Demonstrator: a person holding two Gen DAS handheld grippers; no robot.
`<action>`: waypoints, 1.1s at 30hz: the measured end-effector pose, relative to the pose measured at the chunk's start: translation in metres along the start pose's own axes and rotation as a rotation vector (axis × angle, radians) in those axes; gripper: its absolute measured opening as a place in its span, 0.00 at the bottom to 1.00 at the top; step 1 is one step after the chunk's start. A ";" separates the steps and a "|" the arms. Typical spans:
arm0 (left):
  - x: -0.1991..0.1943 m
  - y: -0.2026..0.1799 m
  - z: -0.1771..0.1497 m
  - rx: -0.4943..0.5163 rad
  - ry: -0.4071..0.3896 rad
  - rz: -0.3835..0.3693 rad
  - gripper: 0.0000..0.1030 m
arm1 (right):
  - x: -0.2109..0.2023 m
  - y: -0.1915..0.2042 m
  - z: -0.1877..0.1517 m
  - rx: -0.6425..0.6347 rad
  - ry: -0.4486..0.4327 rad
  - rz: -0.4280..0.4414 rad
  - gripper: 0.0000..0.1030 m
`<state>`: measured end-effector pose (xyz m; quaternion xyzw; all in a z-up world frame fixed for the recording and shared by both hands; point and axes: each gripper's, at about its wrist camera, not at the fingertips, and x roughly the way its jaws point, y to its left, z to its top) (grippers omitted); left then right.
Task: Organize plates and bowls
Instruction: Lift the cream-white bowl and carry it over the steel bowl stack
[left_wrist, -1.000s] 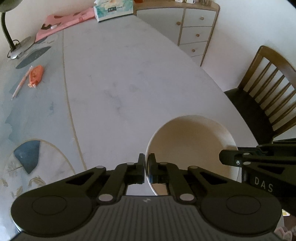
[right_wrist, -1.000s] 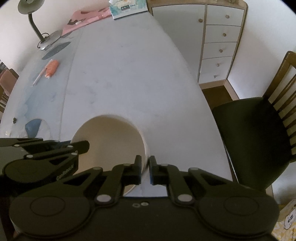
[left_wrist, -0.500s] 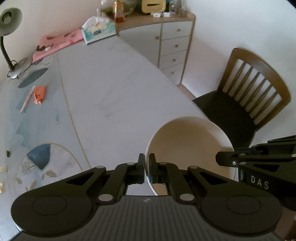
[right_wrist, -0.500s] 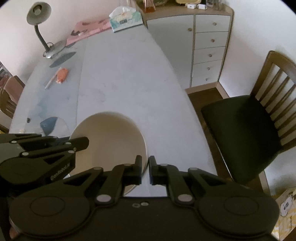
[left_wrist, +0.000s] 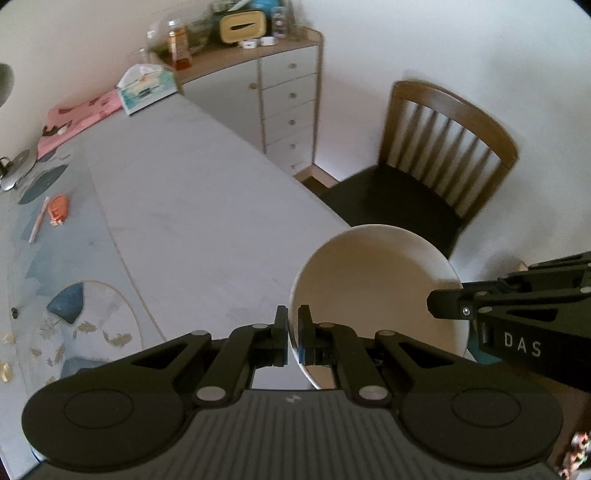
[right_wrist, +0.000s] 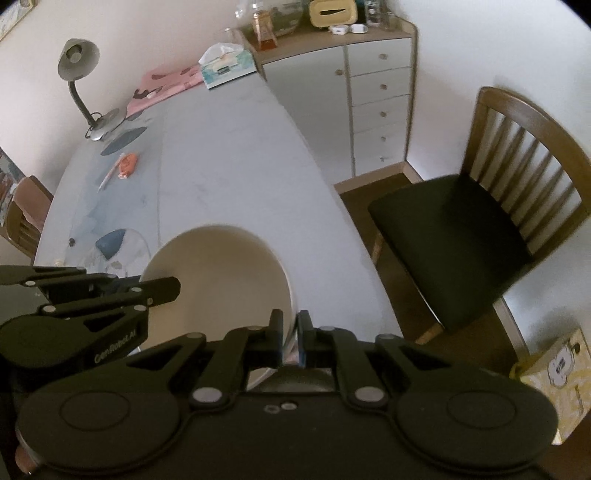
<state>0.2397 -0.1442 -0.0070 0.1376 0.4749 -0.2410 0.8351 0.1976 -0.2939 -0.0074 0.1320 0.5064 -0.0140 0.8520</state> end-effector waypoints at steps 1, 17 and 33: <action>-0.002 -0.005 -0.003 0.011 0.002 -0.004 0.04 | -0.004 -0.002 -0.005 0.005 0.000 -0.002 0.08; 0.019 -0.042 -0.044 0.068 0.089 -0.037 0.04 | -0.016 -0.025 -0.065 0.057 0.040 -0.043 0.09; 0.051 -0.055 -0.050 0.121 0.144 -0.018 0.04 | 0.017 -0.031 -0.079 0.071 0.122 -0.063 0.09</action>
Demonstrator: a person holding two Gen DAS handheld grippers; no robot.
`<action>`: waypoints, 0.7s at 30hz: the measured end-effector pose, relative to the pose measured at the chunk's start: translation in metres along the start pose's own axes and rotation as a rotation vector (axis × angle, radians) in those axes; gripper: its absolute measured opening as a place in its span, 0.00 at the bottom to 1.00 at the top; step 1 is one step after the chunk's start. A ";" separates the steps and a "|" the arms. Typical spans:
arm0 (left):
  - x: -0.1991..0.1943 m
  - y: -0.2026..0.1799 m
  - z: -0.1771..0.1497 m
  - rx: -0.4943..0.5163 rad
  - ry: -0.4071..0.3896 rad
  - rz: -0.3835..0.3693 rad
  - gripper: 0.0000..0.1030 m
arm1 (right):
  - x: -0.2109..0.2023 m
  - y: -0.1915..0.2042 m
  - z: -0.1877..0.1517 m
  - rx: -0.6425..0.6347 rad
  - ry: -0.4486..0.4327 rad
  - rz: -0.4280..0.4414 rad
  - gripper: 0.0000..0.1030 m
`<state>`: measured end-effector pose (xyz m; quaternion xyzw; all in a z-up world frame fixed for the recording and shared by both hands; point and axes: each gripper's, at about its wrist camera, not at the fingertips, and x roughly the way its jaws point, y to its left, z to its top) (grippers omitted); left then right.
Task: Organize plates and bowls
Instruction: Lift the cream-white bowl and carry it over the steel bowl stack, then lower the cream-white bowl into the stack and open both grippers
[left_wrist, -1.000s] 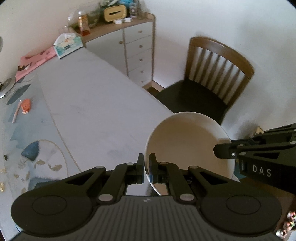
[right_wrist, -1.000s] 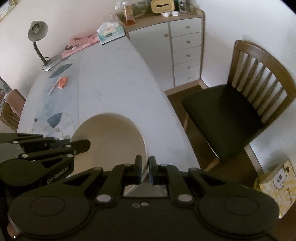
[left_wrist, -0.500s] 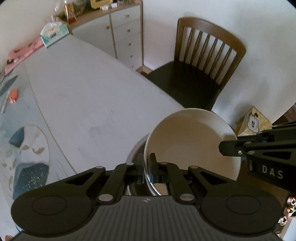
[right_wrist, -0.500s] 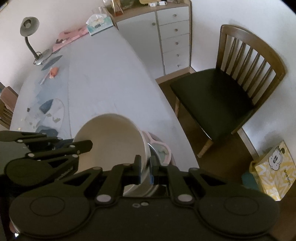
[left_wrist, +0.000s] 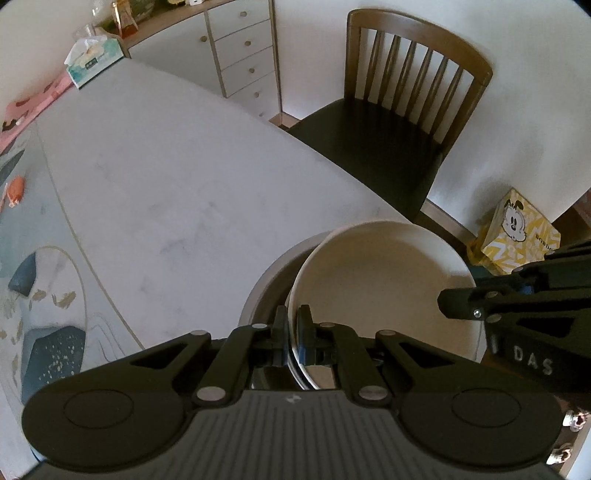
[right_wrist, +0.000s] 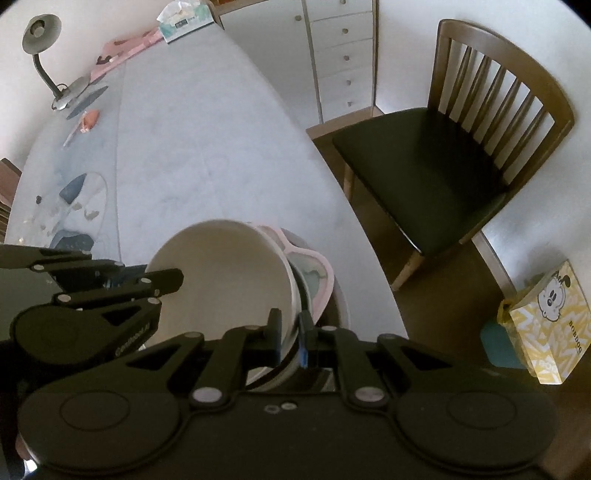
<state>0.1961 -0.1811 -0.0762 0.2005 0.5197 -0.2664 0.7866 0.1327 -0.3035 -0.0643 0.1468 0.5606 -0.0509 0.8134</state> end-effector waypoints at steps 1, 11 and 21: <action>0.000 -0.002 0.000 0.005 -0.002 0.001 0.04 | 0.001 0.000 -0.001 -0.001 0.004 -0.002 0.09; -0.004 0.005 -0.001 -0.012 -0.011 -0.031 0.04 | 0.005 0.001 -0.002 -0.011 0.023 0.002 0.16; -0.039 0.022 -0.004 -0.044 -0.108 -0.063 0.04 | -0.018 -0.004 -0.001 -0.015 -0.035 0.062 0.26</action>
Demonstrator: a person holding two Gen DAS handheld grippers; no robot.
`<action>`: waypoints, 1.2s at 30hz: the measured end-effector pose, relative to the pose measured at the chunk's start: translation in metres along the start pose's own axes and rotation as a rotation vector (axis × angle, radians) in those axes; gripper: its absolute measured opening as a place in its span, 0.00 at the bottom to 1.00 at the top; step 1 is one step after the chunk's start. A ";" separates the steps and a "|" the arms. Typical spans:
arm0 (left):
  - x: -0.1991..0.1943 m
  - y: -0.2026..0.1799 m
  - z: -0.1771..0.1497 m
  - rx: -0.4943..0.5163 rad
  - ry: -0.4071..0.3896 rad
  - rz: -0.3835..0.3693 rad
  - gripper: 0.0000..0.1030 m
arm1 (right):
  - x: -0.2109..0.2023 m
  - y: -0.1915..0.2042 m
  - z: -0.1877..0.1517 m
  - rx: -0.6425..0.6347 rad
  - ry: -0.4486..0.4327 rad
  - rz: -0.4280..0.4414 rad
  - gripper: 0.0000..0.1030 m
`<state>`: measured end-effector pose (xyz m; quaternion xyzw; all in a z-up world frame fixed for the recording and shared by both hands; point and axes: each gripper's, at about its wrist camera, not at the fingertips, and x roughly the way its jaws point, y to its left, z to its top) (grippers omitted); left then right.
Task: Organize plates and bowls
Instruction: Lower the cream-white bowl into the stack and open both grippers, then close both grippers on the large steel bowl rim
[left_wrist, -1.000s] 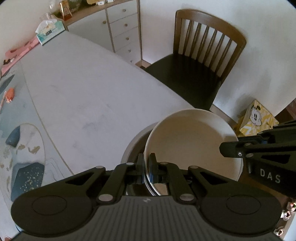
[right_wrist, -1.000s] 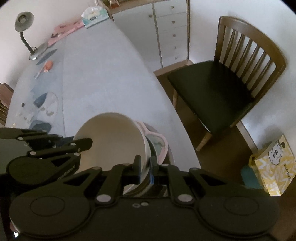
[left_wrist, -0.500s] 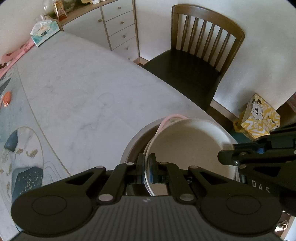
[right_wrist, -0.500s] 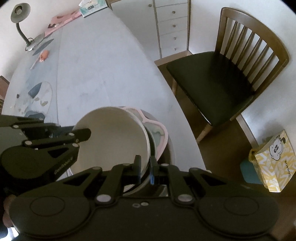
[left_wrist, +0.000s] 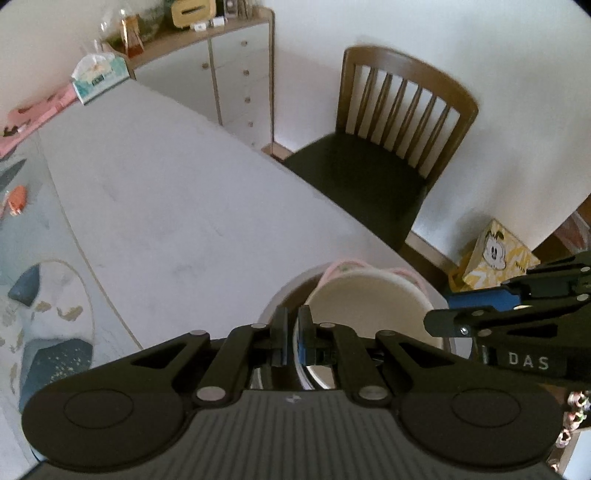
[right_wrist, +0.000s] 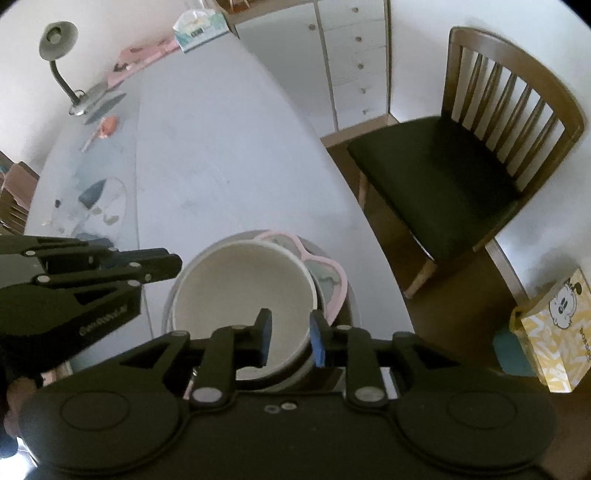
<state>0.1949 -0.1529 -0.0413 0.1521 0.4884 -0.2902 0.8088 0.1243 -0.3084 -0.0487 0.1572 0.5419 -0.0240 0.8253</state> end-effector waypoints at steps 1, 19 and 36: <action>-0.004 0.002 0.000 -0.003 -0.011 -0.003 0.04 | -0.003 0.000 0.000 -0.002 -0.007 0.004 0.27; -0.019 0.034 -0.023 -0.053 -0.066 -0.018 0.32 | -0.035 -0.020 -0.023 0.018 -0.108 0.038 0.52; 0.035 0.061 -0.058 -0.080 0.007 -0.025 0.61 | 0.011 -0.050 -0.048 0.066 -0.052 0.029 0.63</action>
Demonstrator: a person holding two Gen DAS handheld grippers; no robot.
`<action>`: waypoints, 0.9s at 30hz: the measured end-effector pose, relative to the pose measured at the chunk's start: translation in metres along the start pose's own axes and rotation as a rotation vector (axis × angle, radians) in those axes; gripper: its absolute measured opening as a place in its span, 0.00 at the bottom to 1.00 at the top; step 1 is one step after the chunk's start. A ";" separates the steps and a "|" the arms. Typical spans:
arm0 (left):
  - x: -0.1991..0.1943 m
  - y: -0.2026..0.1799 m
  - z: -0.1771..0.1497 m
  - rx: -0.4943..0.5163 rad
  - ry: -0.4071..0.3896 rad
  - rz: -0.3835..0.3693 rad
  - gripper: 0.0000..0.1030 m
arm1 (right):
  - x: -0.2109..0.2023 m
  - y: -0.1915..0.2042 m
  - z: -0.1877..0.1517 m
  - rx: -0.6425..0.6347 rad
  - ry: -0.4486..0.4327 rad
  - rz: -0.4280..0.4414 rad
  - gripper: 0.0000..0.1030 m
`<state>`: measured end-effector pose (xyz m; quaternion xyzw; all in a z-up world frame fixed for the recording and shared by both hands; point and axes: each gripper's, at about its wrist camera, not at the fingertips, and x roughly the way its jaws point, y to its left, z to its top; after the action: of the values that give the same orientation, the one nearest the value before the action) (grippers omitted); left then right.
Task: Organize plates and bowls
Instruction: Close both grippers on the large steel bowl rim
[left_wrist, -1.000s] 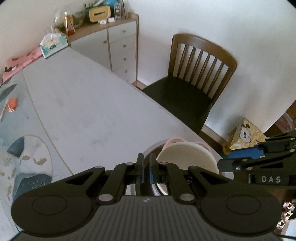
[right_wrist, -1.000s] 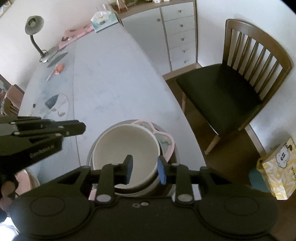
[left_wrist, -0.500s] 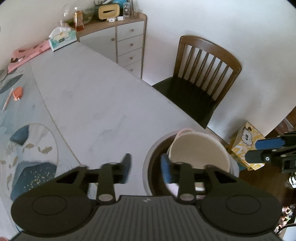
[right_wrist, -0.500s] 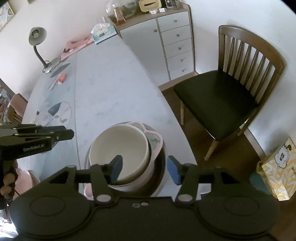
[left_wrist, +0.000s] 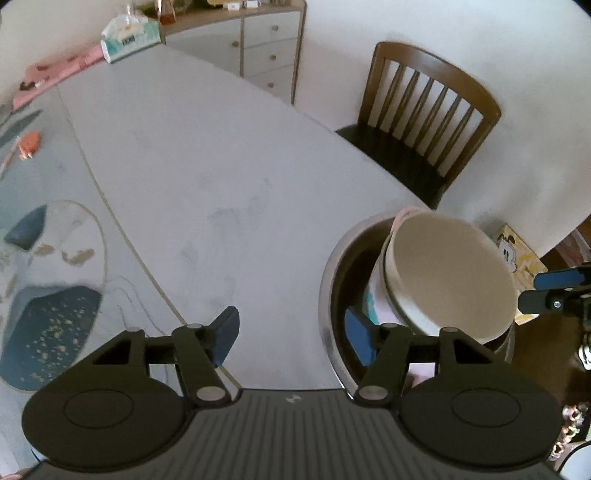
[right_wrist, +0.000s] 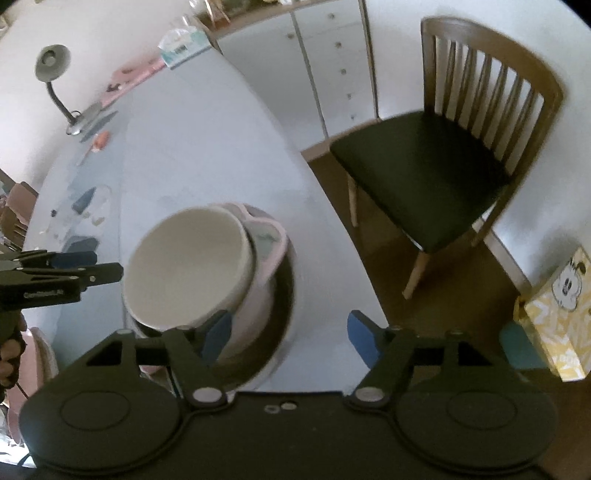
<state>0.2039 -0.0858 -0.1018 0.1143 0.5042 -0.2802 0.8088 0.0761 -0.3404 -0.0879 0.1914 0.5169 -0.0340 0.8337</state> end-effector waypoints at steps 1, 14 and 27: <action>0.004 0.000 -0.001 0.003 0.006 -0.003 0.61 | 0.004 -0.002 -0.001 0.003 0.009 -0.001 0.62; 0.031 -0.001 -0.002 -0.011 0.073 -0.057 0.39 | 0.041 0.004 0.000 -0.041 0.116 -0.001 0.31; 0.032 -0.012 0.002 -0.032 0.101 -0.061 0.12 | 0.046 0.014 0.004 -0.062 0.146 -0.030 0.16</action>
<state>0.2091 -0.1070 -0.1282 0.1001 0.5519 -0.2907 0.7752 0.1045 -0.3222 -0.1229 0.1596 0.5797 -0.0166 0.7988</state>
